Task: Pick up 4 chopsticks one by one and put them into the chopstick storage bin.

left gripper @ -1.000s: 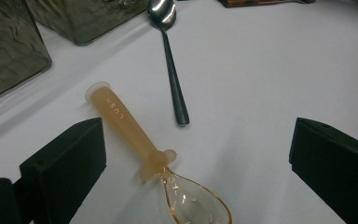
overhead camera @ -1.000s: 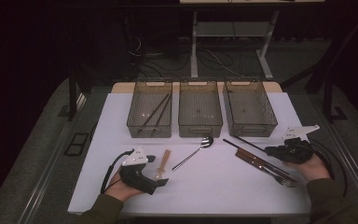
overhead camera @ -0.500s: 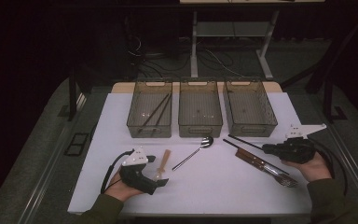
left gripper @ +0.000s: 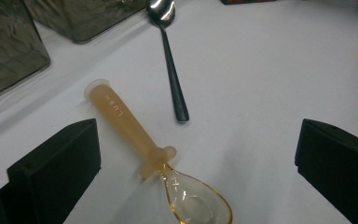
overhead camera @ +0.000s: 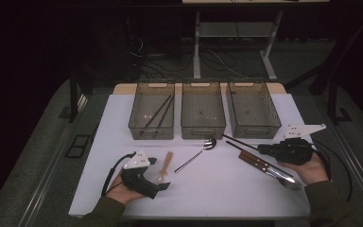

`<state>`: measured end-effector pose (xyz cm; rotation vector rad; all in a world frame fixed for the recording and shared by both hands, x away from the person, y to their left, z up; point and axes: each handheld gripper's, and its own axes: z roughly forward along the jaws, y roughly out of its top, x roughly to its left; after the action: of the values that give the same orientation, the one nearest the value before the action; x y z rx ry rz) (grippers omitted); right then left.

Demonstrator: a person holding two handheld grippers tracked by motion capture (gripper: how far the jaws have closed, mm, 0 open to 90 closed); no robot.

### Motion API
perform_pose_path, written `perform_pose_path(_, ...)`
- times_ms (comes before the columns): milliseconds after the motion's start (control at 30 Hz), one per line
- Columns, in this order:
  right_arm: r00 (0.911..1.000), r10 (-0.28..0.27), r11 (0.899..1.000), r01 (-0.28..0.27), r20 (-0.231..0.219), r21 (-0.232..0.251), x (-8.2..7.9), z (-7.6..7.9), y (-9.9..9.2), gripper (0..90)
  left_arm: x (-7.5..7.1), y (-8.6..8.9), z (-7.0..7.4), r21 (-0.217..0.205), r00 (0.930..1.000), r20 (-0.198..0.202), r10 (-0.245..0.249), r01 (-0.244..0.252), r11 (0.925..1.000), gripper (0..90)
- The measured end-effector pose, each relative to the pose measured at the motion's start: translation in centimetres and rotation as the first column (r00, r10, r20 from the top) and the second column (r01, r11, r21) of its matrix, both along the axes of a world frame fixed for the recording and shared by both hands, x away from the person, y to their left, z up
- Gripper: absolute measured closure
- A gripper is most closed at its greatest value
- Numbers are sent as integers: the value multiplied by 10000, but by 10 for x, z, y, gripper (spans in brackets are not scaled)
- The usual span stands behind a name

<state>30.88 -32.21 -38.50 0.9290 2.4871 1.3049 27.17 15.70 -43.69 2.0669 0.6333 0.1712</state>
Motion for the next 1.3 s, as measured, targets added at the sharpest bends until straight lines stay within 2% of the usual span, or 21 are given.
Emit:
perform_pose_path(200, 9999, 55, 9996, -58, 91, 275, 2, 5, 14, 855, 0, 2, 0, -46, 9999, 119, -27, 28, 10000, 0)
perform_pose_path(400, 9998, 148, 9993, -153, 134, 352, 6, 10, 30, 855, -3, 7, -1, -188, 10000, 52, 80, -79, 9998, 0)
perform_pose_path(500, 9996, 173, 9983, -184, 207, 548, 8, 14, 38, 854, -2, 7, 0, -241, 9999, 44, 141, -140, 9996, 0)
perform_pose_path(600, 9995, 208, 9981, -220, 217, 575, 11, 16, 46, 854, -2, 6, -1, -53, 9999, 82, 110, -109, 9999, 0)
perform_pose_path(967, 9987, 395, 9976, -413, 333, 558, 25, 20, 82, 854, -2, 5, 0, -128, 9999, 108, 25, -24, 9999, 0)
perform_pose_path(1300, 9989, 444, 9972, -454, 166, 599, 41, 24, 109, 854, -2, 5, 1, -205, 9999, 106, 30, -27, 9998, 0)
